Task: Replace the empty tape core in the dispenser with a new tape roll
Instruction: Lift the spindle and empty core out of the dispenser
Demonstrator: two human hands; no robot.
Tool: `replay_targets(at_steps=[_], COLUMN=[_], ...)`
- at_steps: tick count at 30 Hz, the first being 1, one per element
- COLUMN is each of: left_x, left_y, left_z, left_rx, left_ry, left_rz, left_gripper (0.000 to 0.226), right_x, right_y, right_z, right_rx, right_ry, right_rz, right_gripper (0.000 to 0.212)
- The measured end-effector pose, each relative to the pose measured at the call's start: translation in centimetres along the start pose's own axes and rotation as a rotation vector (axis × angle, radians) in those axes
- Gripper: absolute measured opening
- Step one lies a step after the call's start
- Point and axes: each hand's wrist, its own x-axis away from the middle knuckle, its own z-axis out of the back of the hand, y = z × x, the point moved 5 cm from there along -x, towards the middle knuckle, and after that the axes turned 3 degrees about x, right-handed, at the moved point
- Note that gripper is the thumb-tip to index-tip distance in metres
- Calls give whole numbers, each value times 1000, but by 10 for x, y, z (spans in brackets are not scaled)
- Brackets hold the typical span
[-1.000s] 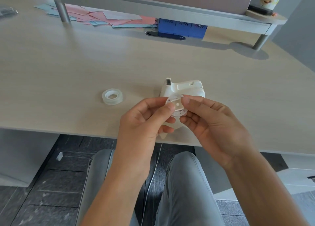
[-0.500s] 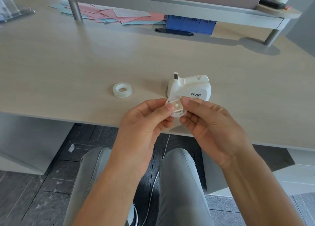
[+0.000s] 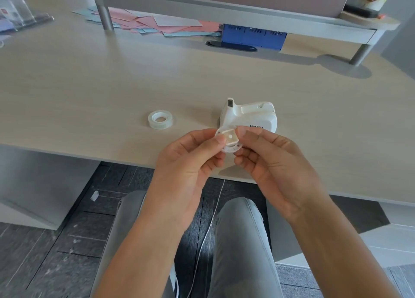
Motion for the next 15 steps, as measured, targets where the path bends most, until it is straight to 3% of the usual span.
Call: replay_targets(at_steps=[4, 7, 15], left_x=[-3, -3, -4], left_y=[5, 8, 30], left_z=[6, 12, 41], left_rx=[-46, -133, -390], left_ry=[36, 87, 242], left_rz=[-39, -77, -206], left_gripper=[24, 30, 13], right_x=[2, 3, -10], right_y=[-15, -20, -8], right_z=[-1, -7, -26], right_rx=[379, 573, 865], right_ry=[76, 39, -139], right_rz=[308, 470, 514], right_gripper=[17, 20, 24])
